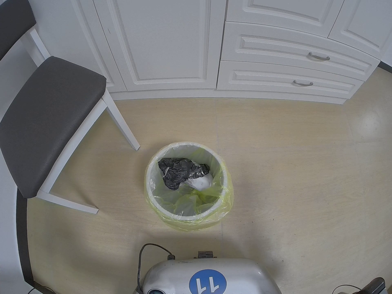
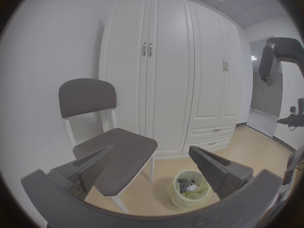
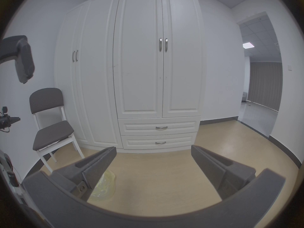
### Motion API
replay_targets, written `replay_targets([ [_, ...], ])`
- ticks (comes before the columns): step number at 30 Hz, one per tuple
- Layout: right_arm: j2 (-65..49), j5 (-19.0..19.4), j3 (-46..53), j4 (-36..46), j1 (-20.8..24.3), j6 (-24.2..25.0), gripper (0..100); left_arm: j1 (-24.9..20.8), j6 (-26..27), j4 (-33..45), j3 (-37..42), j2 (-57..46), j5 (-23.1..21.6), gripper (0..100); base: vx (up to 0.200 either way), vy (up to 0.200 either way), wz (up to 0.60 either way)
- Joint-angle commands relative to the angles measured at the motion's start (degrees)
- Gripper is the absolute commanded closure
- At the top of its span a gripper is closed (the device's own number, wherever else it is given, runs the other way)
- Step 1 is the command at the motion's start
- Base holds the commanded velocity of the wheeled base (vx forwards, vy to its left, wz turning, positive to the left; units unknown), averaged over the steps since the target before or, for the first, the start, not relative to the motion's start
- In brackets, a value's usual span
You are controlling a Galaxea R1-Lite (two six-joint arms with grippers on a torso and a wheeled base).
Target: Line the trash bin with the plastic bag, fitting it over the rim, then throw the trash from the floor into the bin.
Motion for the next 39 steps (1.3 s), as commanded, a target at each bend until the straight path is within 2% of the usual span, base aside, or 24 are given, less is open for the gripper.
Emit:
replay_targets([
  [1, -9.86, -1.80, 0.12, 2.12, -1.87, 1.13, 0, 2.72, 0.25, 4.08, -1.66, -6.86, -0.21, 0, 0.000, 0.000, 0.00],
  [8, -9.86, -1.97, 3.46, 1.15, -1.87, 1.66, 0, 2.72, 0.60, 5.75, -0.16, -8.80, 1.64, 0, 0.000, 0.000, 0.00],
  [12, -9.86, -1.53, 5.83, -0.52, -1.87, 1.66, 0, 2.54, 1.92, 5.66, 3.97, -8.80, 1.29, 0, 0.000, 0.000, 0.00],
  [15, -9.86, -1.44, 8.64, -1.66, -1.87, 1.66, 0, -0.80, 1.92, 7.24, 8.54, -11.43, 1.02, 0, 0.000, 0.000, 0.00],
  [20, -9.86, -0.83, 11.80, -1.84, -1.87, 1.75, 0, -0.27, 2.09, 7.24, 15.04, -13.19, 1.20, 0, 0.000, 0.000, 0.00],
  [26, -9.86, 0.49, 16.99, -5.17, -1.87, 1.66, 0, -0.27, 3.15, 16.29, 15.13, -13.19, 1.20, 0, 0.000, 0.000, 0.00],
  [29, -9.86, 2.51, 18.92, -6.05, -1.87, 1.66, 0, -0.27, 4.56, 20.78, 14.51, -13.19, 2.25, 0, 0.000, 0.000, 0.00],
  [39, -9.95, 3.04, 21.30, -3.33, -1.87, 1.48, 0, -0.27, 3.41, 21.39, 14.78, -13.19, 2.96, 0, 0.000, 0.000, 0.00],
])
